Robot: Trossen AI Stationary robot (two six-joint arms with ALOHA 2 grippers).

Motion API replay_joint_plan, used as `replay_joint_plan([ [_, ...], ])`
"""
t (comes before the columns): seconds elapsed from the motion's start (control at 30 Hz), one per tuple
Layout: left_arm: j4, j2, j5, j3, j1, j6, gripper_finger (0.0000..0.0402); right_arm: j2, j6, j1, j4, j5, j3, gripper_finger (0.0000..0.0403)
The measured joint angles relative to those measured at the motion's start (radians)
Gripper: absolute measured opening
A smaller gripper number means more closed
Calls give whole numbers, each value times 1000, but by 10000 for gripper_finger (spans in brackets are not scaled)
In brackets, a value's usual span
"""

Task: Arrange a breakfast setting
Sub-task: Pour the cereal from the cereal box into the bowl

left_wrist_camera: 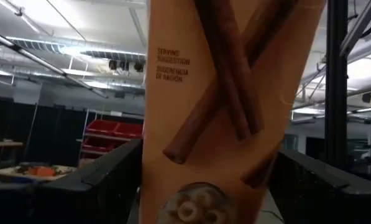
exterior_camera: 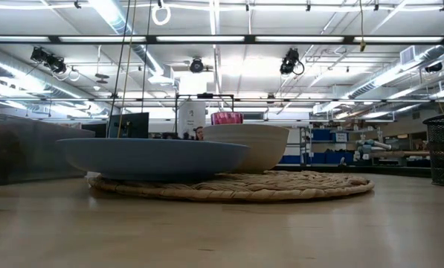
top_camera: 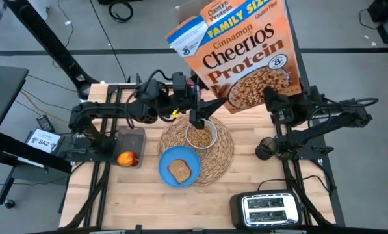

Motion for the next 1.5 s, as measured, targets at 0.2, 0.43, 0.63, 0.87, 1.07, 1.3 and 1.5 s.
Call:
replay_joint_plan([
  [0.2, 63, 11, 52, -3, 5, 2, 315, 8, -20, -2, -56, -22, 4, 211],
  [0.43, 184, 11, 52, -3, 12, -44, 312, 11, -51, -7, -136, -29, -1, 211],
  [0.63, 282, 2, 89, 1, 37, -69, 313, 9, -57, -7, -152, -20, -2, 211],
  [0.87, 234, -4, 85, 2, 61, -71, 244, -1, -148, -2, -193, 39, -2, 239],
  [1.07, 73, -75, 99, 1, 91, -21, 203, -51, -169, 3, -349, 55, -3, 311],
  [1.3, -311, -242, 102, -1, 127, 82, 201, -208, -185, 27, -687, 103, -3, 374],
  [1.5, -681, -426, -127, -9, 161, 209, 199, -314, -212, 115, -888, 257, -2, 379],
])
